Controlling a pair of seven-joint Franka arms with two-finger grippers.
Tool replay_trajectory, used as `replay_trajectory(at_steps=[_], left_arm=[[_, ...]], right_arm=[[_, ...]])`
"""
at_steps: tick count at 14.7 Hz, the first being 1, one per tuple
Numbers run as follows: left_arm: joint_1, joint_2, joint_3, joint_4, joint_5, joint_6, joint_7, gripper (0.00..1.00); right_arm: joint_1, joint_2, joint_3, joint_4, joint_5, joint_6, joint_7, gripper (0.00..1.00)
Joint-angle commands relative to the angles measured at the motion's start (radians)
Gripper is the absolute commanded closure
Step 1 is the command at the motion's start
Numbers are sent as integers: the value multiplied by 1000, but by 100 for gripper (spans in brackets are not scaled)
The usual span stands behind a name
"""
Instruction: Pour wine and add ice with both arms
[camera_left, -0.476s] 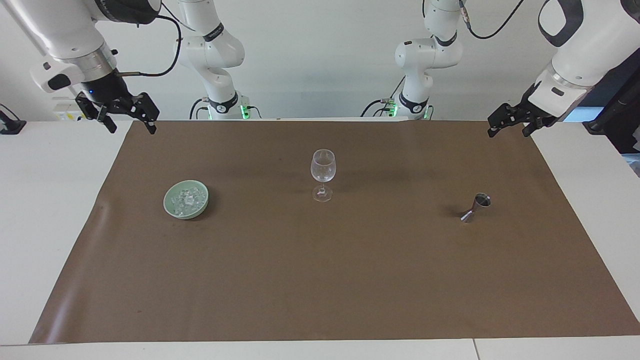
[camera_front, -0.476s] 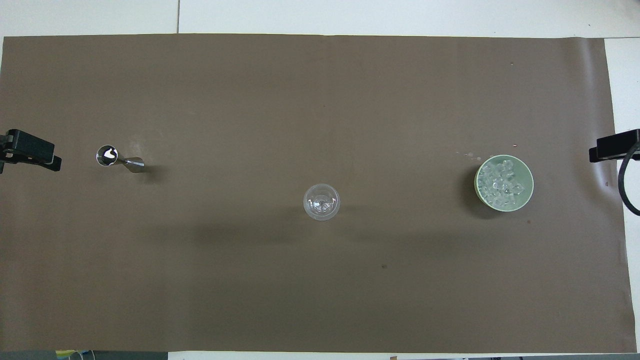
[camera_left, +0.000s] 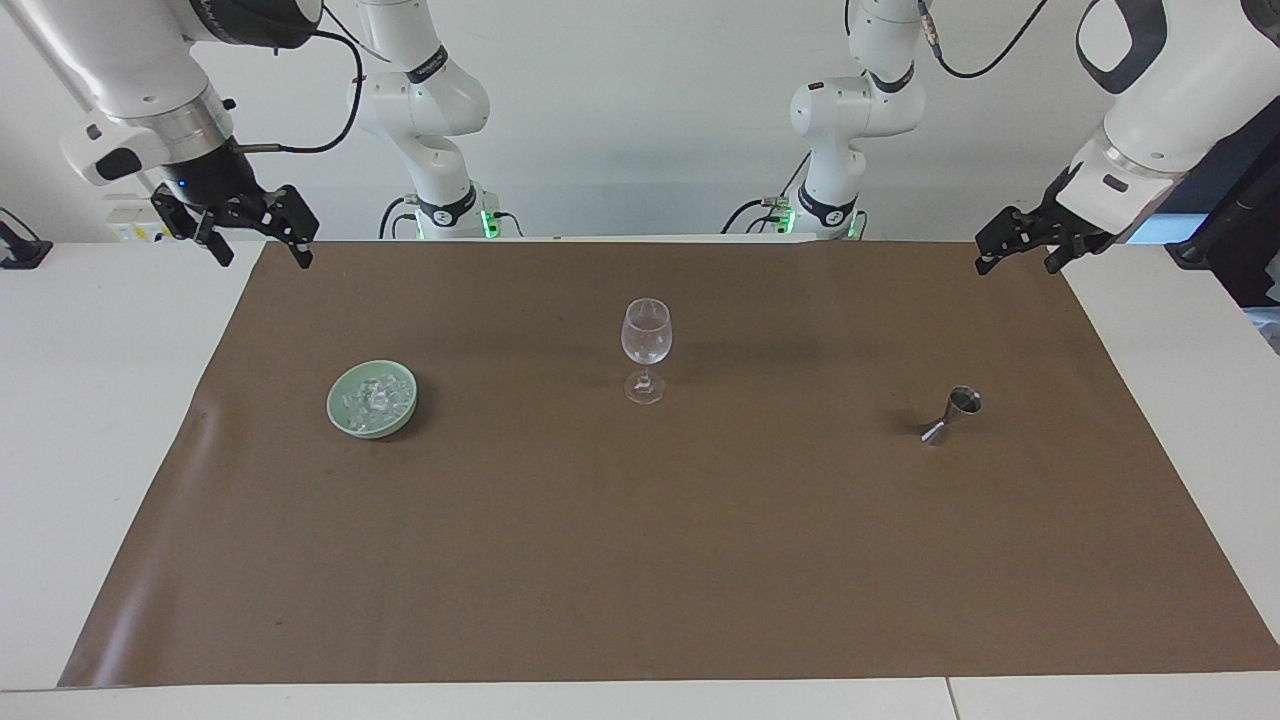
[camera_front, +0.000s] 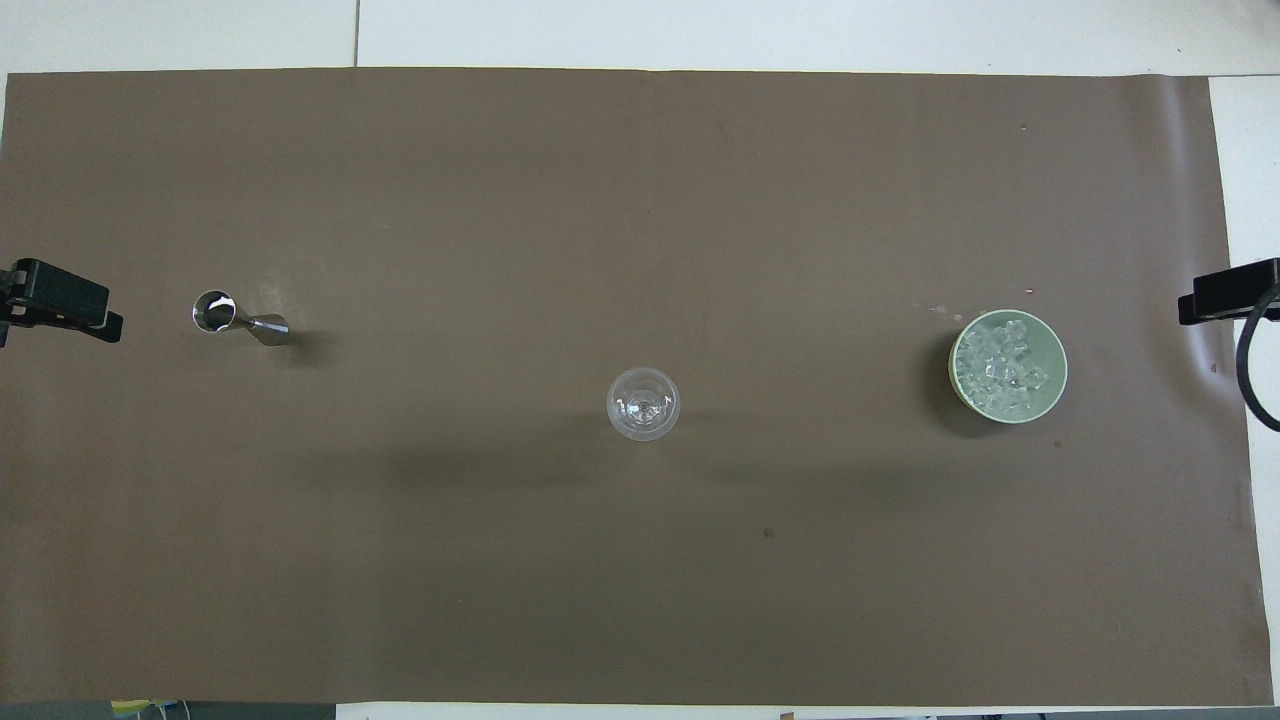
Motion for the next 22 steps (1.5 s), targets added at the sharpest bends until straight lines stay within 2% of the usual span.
replay_trajectory(at_steps=[1,7,10,14,22], left_arm=[[12,-33,-2,-30,15,-70,7,0],[9,-47,-2,-21,17,-139,-5,0],[2,-79,-7,-48,15,-92,4,0],[-34,-145,-11,-191,11,101,-1,0],[-35,-137,-10,-176,8,132,-10,0]], right_arm=[[-9,-3,3,-1,24,11,-20,0],[-9,-9,3,-11,26,-9,-19,0],[-21,-9,1,-11,26,-12,-19,0],[-17,-9,3,-11,26,-12,-19,0],[-17,-9,1,-11,26,-12,-19,0]])
